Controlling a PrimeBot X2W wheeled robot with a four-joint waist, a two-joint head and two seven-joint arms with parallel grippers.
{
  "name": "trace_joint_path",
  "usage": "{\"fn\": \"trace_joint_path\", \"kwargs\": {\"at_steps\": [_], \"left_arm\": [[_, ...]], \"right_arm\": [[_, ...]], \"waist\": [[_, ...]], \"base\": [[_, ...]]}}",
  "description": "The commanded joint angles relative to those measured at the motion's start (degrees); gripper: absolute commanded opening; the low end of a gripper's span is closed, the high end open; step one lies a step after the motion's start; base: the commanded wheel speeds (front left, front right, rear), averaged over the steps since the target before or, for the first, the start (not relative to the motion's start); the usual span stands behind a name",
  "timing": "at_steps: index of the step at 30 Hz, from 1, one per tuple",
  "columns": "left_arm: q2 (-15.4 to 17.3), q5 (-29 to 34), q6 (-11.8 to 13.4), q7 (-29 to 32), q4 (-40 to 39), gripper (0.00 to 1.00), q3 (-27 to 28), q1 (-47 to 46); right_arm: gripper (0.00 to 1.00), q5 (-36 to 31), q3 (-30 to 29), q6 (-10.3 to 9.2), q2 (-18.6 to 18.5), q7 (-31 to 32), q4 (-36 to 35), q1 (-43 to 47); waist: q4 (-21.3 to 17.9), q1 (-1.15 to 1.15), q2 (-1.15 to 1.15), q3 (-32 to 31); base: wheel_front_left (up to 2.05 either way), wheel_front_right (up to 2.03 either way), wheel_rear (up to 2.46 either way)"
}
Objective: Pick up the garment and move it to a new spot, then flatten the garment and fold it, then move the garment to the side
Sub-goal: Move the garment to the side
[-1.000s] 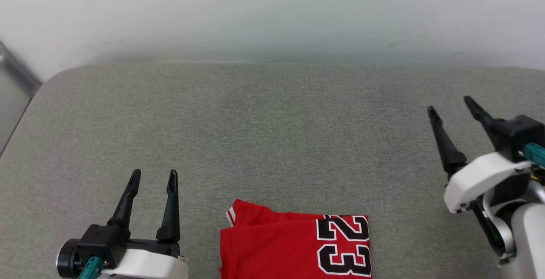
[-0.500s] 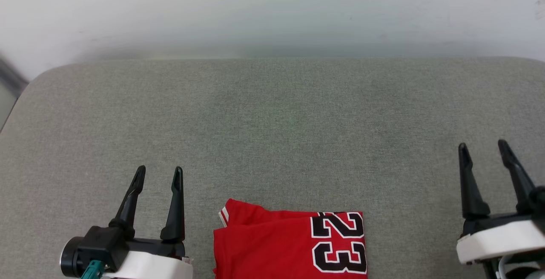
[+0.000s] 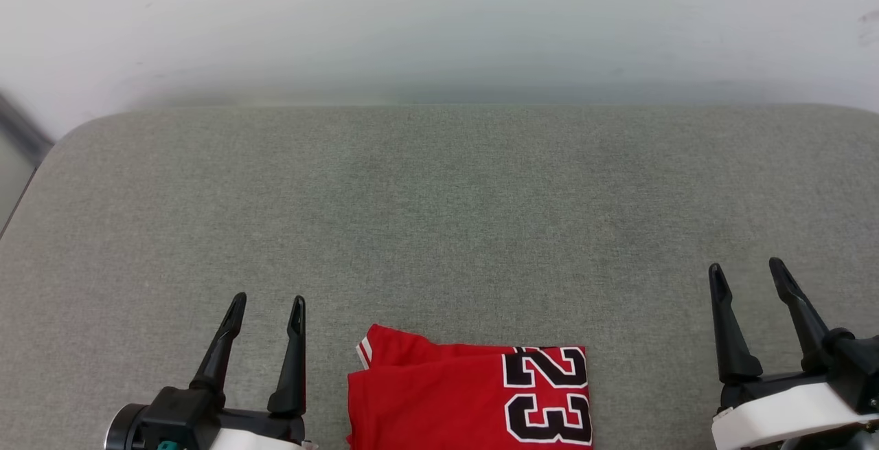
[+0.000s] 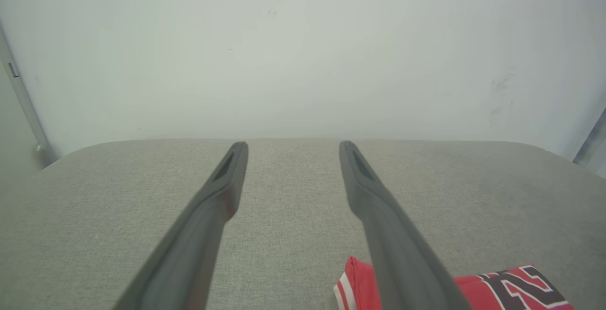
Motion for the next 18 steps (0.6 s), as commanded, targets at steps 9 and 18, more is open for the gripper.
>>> {"fn": "trace_joint_path", "kwargs": {"at_steps": [9,18], "left_arm": [[-0.1,0.0,-0.3,-0.1,-0.2,1.0,-0.3,-0.4],[-0.1,0.4,-0.3,-0.1,-0.4,1.0,-0.3,-1.6]], "right_arm": [[1.0,0.8,0.9,-0.02,0.4,3.0,0.2,1.1],[1.0,6.7,6.4,-0.03,-1.9,31.3,-1.5,3.5]], "waist": [[0.7,0.0,0.0,0.1],[1.5,0.0,0.0,2.6]], "base": [[0.0,0.0,0.0],[0.0,0.0,0.0]]}}
